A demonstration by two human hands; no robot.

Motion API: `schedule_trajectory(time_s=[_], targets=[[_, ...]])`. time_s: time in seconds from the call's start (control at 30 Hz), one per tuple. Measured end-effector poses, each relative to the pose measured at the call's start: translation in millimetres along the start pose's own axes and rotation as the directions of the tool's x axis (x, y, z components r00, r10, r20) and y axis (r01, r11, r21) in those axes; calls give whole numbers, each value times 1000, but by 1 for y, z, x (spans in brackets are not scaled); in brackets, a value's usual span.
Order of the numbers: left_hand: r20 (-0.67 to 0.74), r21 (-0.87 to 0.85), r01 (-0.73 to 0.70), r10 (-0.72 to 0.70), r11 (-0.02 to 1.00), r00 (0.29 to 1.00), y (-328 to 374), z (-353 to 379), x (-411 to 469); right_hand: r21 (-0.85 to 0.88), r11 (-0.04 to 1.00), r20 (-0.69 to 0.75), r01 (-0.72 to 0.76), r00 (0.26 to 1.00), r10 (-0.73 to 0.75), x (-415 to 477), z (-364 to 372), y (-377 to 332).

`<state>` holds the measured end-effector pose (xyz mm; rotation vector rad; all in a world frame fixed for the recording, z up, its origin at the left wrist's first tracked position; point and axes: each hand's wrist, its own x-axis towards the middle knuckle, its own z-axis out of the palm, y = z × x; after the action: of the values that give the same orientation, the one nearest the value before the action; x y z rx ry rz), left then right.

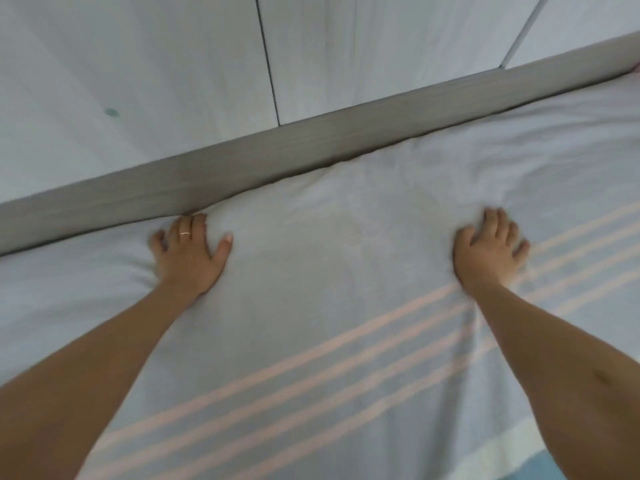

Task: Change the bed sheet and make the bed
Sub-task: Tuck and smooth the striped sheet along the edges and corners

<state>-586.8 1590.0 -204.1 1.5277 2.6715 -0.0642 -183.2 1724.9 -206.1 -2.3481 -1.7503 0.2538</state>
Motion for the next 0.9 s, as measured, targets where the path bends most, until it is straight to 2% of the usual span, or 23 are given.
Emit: schedule_trajectory(time_s=[0.07, 0.1, 0.13, 0.17, 0.2, 0.23, 0.27, 0.3, 0.33, 0.4, 0.47, 0.53, 0.6, 0.7, 0.77, 0.9], targets=[[57, 44, -4, 2, 999, 998, -3, 0, 3, 9, 999, 6, -47, 999, 47, -27, -1, -32], [90, 54, -16, 12, 998, 996, -3, -1, 3, 30, 999, -16, -18, 1000, 18, -51, 1, -58], [110, 46, -39, 34, 998, 993, -6, -4, 5, 79, 993, -46, 90, 995, -87, -79, 3, -88], [113, 50, -82, 76, 995, 991, -8, -3, 6, 122, 955, -57, 271, 962, -266, -113, 10, -113], [98, 49, -123, 118, 991, 988, -20, -10, 10, 126, 854, -47, 505, 863, -503, -150, 16, -146], [79, 57, -177, 172, 983, 982, -30, -16, 12, 96, 727, -10, 680, 731, -682, -184, 27, -168], [44, 89, -217, 214, 972, 976, -38, -21, 16, 76, 635, 29, 769, 635, -772, -212, 35, -180], [1, 141, -213, 216, 967, 976, -62, -26, 22, 93, 586, 85, 805, 579, -811, -233, 43, -195], [-24, 196, -180, 188, 964, 982, -83, -28, 25, 107, 592, 102, 798, 584, -805, -244, 50, -201], [-25, 206, -74, 81, 976, 996, -117, -24, 21, 97, 651, 117, 753, 641, -759, -240, 58, -202], [-2, 176, -38, 39, 984, 999, -140, -16, 12, 77, 646, 99, 759, 639, -763, -237, 66, -203], [-10, 127, -37, 38, 991, 999, -145, -15, 12, 70, 630, 128, 773, 620, -774, -236, 66, -205], [-2, 134, -93, 94, 987, 996, -149, -21, 17, 52, 629, 148, 776, 617, -773, -238, 67, -206], [-68, 133, -162, 172, 978, 983, -166, -30, 28, 29, 618, 158, 786, 607, -779, -236, 66, -206], [-51, 145, -150, 159, 978, 986, -171, -27, 29, 23, 602, 151, 798, 593, -791, -235, 67, -206], [18, 92, -42, 41, 995, 999, -158, -13, 39, 32, 595, 135, 803, 586, -799, -234, 69, -207]])
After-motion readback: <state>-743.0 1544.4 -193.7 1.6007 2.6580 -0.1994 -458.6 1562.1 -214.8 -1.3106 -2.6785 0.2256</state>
